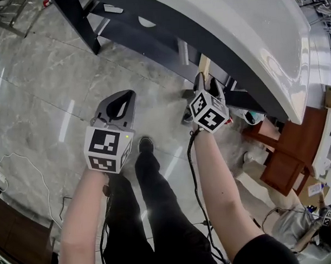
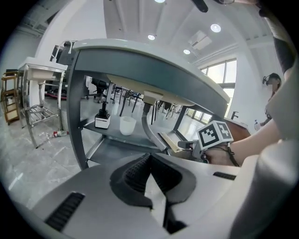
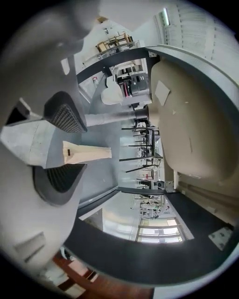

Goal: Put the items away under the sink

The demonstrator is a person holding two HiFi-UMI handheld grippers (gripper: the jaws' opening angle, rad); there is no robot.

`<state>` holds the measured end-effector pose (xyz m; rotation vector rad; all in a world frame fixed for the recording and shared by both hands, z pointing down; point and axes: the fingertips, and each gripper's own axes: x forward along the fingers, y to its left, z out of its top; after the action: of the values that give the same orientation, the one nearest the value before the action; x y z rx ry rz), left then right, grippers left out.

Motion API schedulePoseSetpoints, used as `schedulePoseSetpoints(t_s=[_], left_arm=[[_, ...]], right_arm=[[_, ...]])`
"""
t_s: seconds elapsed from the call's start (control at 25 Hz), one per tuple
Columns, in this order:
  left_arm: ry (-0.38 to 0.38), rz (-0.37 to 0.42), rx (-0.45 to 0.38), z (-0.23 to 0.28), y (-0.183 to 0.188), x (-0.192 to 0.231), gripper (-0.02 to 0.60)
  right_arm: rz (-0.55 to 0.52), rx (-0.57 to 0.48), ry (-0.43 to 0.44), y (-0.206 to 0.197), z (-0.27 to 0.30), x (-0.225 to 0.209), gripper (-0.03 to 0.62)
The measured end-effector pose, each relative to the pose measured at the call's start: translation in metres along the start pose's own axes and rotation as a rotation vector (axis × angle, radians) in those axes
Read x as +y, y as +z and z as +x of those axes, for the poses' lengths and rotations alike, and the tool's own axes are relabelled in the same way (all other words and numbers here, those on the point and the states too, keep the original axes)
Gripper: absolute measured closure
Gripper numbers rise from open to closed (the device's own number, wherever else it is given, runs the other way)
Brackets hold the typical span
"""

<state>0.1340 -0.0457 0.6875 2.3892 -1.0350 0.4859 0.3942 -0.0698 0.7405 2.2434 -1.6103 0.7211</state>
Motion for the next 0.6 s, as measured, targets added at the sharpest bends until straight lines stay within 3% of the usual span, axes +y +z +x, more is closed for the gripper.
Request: schedulePoseSetpoints(t_s=[0.36,0.6], left_arm=[[-0.014,0.011,-0.035,-0.089,0.042,0.003,0.572],[-0.044,0.009,-0.071,-0.163,0.08,-0.024,0.572]], right_arm=[[0.138,-0.092,0.061,0.028,-0.118,0.051,0.427],[0.177,-0.15,0.06,0.073,-0.219,0.071,0.509]])
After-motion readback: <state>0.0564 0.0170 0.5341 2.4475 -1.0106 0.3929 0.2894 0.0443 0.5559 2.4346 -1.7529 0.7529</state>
